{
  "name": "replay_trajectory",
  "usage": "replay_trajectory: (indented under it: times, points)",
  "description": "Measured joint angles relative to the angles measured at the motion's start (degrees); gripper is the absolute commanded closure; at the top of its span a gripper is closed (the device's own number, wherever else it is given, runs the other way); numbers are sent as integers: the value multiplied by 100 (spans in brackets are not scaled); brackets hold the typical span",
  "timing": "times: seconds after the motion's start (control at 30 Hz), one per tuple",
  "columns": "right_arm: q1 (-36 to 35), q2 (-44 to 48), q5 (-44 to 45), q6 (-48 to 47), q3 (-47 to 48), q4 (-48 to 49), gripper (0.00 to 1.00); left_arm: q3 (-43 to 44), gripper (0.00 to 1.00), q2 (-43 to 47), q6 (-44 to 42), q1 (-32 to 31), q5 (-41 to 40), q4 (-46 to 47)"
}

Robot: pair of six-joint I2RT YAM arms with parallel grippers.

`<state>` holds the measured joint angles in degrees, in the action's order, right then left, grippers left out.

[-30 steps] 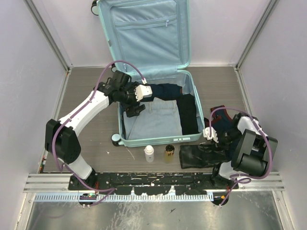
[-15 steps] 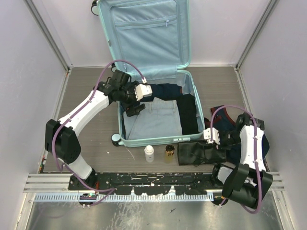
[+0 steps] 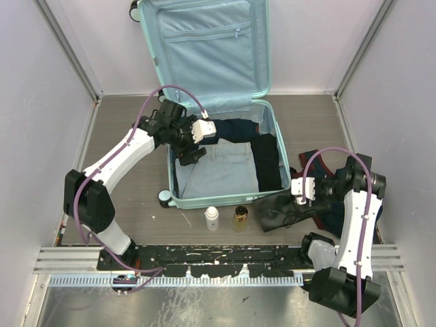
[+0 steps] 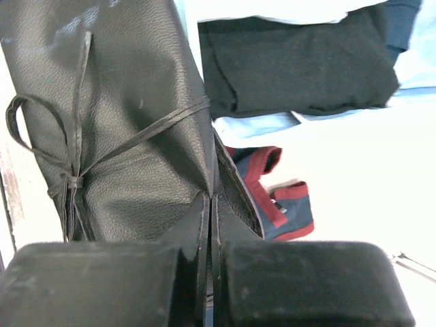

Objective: Pack the luggage

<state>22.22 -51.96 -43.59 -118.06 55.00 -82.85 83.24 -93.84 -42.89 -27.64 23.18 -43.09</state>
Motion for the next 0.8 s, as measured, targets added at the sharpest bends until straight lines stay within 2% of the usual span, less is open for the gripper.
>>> replay_trajectory:
  times: [0.33, 0.57, 0.63, 0.8]
  points:
    - [-79, 22, -531, 562, 1075, -107, 99, 0, 2, 0, 2, 0, 4, 28]
    - [-127, -166, -1342, 1126, 1784, -94, 99, 0, 2, 2, 144, 2, 0, 175]
    - [-131, -260, -1567, 1762, 1904, 173, 100, 11, 2, 4, 308, 28, 2, 254]
    - [-245, -446, -1773, 4057, 1902, 1604, 99, 269, 2, 2, 992, 240, 85, 369]
